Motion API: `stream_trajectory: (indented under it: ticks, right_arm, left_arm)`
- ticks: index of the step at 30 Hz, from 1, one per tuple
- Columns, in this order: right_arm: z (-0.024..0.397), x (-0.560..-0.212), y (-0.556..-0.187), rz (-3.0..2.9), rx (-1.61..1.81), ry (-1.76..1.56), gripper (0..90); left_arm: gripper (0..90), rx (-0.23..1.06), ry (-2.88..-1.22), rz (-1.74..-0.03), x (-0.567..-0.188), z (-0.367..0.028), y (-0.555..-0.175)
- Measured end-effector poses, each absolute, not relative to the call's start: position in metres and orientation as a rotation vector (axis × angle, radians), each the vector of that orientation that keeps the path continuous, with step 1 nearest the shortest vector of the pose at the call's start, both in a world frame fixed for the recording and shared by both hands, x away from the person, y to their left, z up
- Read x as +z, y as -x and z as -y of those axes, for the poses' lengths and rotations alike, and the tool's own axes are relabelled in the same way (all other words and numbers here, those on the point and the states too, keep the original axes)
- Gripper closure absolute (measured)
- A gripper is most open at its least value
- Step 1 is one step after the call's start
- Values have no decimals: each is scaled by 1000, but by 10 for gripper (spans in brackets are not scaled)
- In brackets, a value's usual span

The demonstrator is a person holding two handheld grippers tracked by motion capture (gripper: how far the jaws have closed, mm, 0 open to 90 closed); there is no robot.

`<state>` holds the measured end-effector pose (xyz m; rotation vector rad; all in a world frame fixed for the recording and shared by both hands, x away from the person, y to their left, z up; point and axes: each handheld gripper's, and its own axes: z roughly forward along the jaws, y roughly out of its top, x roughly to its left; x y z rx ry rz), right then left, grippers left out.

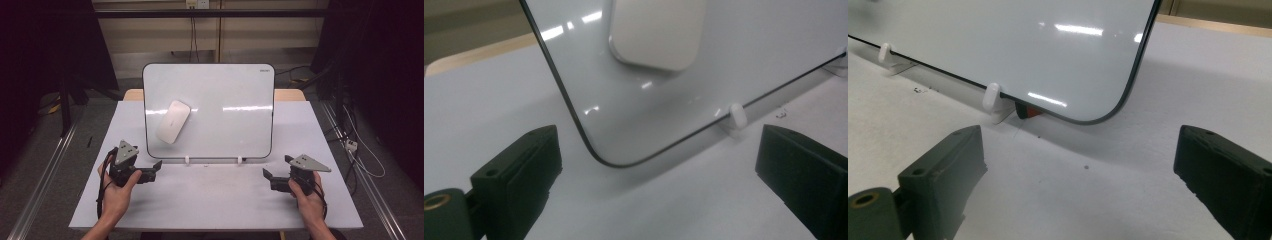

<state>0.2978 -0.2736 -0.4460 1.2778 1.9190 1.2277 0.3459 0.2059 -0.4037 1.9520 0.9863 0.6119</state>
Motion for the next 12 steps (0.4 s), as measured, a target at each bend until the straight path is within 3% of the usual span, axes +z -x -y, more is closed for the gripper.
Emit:
stream_trajectory:
  ticks: [12]
  right_arm:
    - [274,-446,-297,-1921,1231,-1276,58]
  left_arm:
    - [44,612,-1904,-1036,-421,-214,-337]
